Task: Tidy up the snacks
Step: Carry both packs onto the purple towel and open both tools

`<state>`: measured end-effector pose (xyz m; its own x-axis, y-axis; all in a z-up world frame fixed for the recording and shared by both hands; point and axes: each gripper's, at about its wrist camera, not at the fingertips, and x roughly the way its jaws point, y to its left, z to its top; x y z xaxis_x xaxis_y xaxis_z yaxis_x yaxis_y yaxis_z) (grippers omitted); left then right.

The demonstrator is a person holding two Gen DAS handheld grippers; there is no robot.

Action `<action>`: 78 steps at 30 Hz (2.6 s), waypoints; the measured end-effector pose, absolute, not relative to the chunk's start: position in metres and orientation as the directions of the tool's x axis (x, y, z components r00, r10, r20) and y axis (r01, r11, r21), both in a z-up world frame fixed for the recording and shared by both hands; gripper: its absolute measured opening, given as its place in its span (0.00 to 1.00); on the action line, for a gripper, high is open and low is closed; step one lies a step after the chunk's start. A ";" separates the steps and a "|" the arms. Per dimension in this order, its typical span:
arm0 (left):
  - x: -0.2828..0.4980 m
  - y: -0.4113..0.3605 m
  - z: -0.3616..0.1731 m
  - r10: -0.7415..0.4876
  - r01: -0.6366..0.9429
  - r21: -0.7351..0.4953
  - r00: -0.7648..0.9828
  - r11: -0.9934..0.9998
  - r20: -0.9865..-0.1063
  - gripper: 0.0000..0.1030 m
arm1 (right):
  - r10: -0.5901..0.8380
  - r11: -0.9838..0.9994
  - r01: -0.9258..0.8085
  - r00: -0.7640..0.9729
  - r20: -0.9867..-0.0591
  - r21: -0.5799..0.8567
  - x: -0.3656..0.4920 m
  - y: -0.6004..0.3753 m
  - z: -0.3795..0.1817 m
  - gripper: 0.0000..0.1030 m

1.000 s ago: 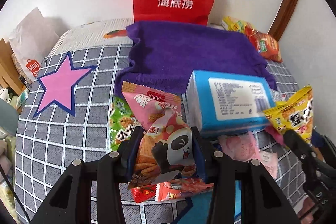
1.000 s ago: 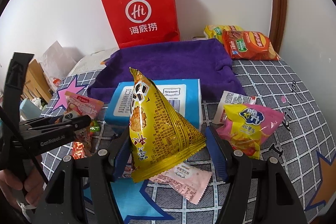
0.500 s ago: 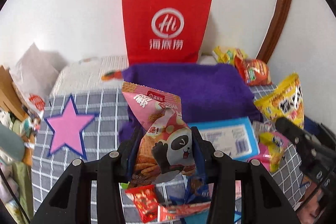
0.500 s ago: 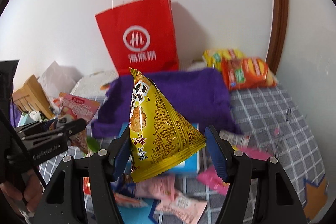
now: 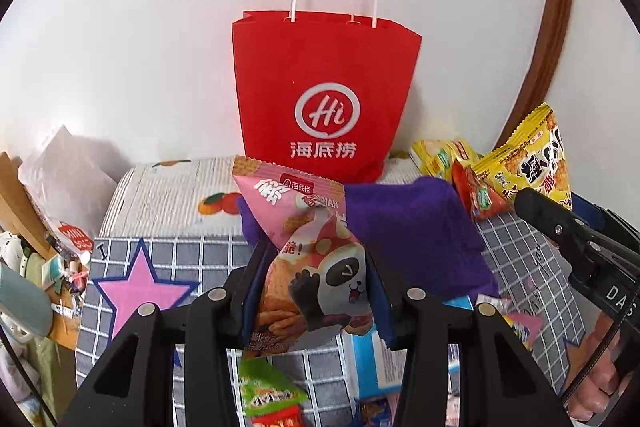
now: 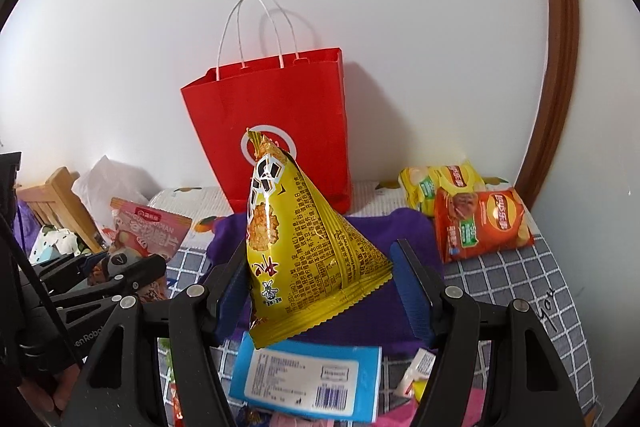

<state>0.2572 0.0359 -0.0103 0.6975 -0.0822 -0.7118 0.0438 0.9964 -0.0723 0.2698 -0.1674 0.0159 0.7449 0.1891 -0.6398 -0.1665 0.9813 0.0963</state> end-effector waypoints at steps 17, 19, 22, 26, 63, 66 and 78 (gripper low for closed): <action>0.333 0.036 -0.036 -0.118 0.033 -0.130 0.677 0.991 -0.726 0.42 | 0.205 0.978 -0.168 0.703 -0.681 0.122 0.358 -0.161 -0.010 0.65; 0.340 0.041 -0.046 -0.112 0.019 -0.133 0.671 0.991 -0.733 0.42 | 0.210 0.978 -0.158 0.692 -0.691 0.139 0.367 -0.165 -0.023 0.65; 0.353 0.050 -0.064 -0.089 -0.012 -0.126 0.644 0.992 -0.760 0.42 | 0.208 0.978 -0.151 0.654 -0.727 0.144 0.382 -0.167 -0.046 0.65; 0.365 0.059 -0.079 -0.096 -0.027 -0.142 0.609 0.989 -0.787 0.42 | 0.195 0.981 -0.143 0.609 -0.769 0.135 0.401 -0.168 -0.069 0.65; 0.385 0.043 -0.114 -0.071 -0.013 -0.091 0.523 0.996 -0.850 0.42 | 0.083 0.988 -0.155 0.379 -0.922 0.025 0.431 -0.163 -0.154 0.74; 0.385 0.041 -0.116 -0.066 -0.012 -0.084 0.519 0.996 -0.852 0.42 | 0.080 0.987 -0.161 0.396 -0.915 0.016 0.429 -0.164 -0.149 0.77; 0.391 0.030 -0.135 -0.066 0.000 -0.074 0.461 0.997 -0.885 0.42 | 0.147 0.987 -0.130 0.506 -0.850 0.094 0.410 -0.192 -0.098 0.77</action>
<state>0.3905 0.0297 -0.1346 0.4607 -0.0655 -0.8851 0.0001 0.9973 -0.0738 0.4104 -0.1917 -0.0984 0.5055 0.1474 -0.8501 -0.1304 0.9870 0.0936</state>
